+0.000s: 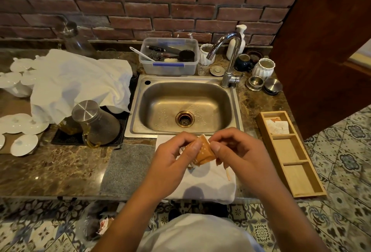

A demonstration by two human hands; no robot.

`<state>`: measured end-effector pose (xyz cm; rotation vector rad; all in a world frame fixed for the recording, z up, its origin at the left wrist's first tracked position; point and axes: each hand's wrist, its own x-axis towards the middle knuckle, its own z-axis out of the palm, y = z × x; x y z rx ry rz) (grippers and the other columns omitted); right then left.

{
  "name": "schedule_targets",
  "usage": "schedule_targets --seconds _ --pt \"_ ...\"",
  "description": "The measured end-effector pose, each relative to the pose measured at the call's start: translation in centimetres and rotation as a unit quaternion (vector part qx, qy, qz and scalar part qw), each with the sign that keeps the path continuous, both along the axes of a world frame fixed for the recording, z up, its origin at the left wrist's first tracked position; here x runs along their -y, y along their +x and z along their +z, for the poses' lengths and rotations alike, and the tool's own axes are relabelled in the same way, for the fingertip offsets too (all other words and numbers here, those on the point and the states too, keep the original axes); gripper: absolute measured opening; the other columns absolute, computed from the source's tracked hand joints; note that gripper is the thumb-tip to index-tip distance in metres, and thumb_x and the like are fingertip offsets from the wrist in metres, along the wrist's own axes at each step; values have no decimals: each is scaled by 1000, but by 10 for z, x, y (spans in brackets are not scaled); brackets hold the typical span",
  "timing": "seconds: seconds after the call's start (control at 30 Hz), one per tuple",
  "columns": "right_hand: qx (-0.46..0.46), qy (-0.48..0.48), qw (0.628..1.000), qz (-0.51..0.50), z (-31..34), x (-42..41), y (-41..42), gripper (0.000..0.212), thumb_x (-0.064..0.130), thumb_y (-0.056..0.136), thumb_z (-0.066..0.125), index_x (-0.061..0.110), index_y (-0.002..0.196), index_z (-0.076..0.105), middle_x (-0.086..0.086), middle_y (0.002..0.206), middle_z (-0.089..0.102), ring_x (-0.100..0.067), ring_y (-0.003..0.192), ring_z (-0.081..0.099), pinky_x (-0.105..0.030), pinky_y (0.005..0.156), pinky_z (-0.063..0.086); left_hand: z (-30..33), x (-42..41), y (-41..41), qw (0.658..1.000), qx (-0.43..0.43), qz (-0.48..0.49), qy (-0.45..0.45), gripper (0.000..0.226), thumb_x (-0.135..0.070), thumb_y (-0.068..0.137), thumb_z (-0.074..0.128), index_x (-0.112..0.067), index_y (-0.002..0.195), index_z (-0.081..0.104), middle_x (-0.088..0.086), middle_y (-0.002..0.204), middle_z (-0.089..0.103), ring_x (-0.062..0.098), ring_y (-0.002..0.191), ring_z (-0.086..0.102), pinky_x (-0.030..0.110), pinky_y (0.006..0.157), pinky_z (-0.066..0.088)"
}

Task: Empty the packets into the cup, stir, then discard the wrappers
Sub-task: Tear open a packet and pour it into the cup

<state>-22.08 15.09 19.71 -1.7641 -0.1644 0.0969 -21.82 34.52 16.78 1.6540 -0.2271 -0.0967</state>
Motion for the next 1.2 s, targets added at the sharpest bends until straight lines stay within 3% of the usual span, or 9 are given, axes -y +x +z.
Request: schedule_targets --seconds 0.27,0.4,0.53,0.7,0.83,1.0,1.2 --pt "-8 -50 996 69 5 5 4 8 13 92 74 18 99 75 -6 80 72 -12 70 66 -28 64 55 2 -3 -2 996 -17 -80 38 19 -38 98 57 -25 95 71 -11 83 70 3 76 62 17 70 48" --pt "-13 -45 996 79 5 6 3 5 14 92 73 15 97 74 -4 78 71 -9 67 65 -21 62 52 0 -2 -4 997 -23 -69 38 20 -38 98 58 -24 94 72 -2 84 71 12 75 65 20 68 50" --pt "-14 -56 995 86 2 9 4 3 19 93 73 19 96 72 -1 77 70 -10 67 65 -24 61 53 -1 -3 -4 996 -29 -71 35 24 -39 99 57 -22 95 72 5 83 70 24 74 64 22 65 50" --pt "-23 -117 976 180 -1 15 5 5 30 100 64 26 100 66 7 81 70 -17 72 70 -28 63 57 -1 -7 -3 993 -23 -99 58 23 -38 99 56 -23 92 72 2 80 69 8 71 61 19 67 47" --pt "2 -116 975 189 -4 14 5 9 29 101 61 22 102 68 7 83 71 -17 75 70 -24 64 56 2 -10 1 990 -25 -117 69 24 -39 97 57 -21 91 72 -3 75 67 4 69 59 18 65 45" --pt "23 -108 975 194 -4 15 6 16 32 100 60 19 101 70 4 83 70 -20 75 70 -25 64 55 3 -7 -1 991 -30 -119 53 27 -36 95 58 -14 89 73 -5 74 66 2 69 59 16 65 45" --pt "22 -66 980 186 -7 15 2 17 31 99 62 16 100 70 -4 83 70 -22 72 70 -31 64 58 3 -1 -5 993 -59 -97 -27 19 -33 88 62 -19 81 73 -2 71 66 6 67 58 19 66 48"
